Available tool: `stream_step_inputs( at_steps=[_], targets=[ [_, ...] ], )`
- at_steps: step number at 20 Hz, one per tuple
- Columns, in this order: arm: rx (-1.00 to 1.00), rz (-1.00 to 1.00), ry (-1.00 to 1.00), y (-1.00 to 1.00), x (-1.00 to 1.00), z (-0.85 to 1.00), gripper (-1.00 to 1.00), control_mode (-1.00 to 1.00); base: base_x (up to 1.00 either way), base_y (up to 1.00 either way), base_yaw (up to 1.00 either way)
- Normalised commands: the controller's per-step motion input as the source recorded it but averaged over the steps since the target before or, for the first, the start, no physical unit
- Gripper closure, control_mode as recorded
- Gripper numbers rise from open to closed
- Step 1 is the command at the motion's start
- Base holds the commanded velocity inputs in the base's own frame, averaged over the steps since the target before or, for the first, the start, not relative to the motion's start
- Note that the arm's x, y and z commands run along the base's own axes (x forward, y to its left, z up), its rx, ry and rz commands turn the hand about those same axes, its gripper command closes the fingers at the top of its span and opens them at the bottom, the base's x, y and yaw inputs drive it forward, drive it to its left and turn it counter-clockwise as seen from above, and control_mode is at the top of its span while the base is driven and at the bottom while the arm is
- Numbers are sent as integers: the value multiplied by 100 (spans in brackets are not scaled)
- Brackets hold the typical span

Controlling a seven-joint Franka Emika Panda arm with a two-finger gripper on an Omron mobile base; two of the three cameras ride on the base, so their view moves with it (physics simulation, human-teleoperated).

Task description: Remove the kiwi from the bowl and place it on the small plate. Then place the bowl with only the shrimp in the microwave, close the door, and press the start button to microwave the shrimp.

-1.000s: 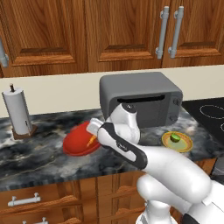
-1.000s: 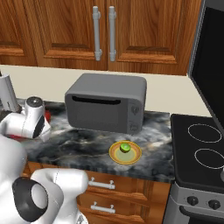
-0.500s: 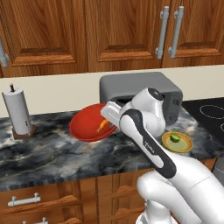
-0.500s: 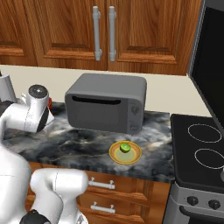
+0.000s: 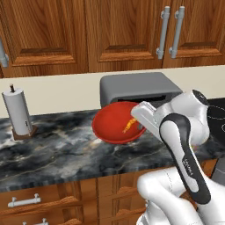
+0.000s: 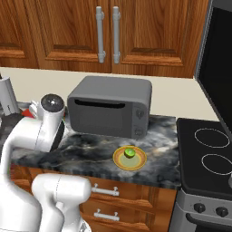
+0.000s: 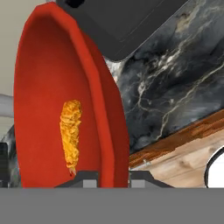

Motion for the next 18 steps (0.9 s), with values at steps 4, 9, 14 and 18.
stream_step_inputs(
  at_steps=[4,9,14,18],
  targets=[
    [14,-3,-5,-81,-75,36,100,-100,0,0,0],
    [13,-9,0,-36,-56,30,100,-100,0,0,0],
    [4,-5,0,-2,-38,3,100,-100,0,0,0],
    [8,-7,0,-38,-26,-3,100,-100,0,0,0]
  ],
)
